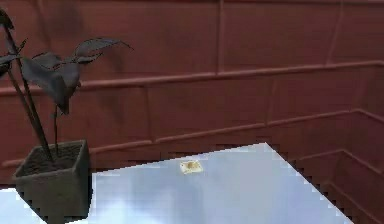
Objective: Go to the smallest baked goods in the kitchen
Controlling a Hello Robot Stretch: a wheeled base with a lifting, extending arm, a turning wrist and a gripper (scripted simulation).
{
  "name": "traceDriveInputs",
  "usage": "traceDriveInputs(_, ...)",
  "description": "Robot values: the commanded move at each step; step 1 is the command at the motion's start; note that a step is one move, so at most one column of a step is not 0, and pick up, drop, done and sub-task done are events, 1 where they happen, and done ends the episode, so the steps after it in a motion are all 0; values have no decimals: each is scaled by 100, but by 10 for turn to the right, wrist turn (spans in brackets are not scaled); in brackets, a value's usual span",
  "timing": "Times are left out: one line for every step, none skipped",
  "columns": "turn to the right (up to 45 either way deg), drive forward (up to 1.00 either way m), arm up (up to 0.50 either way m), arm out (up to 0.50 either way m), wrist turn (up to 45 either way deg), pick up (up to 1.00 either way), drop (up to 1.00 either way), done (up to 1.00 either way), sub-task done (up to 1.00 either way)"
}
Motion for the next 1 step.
traceDriveInputs(0,0,0,0,0,0,0,100,0)
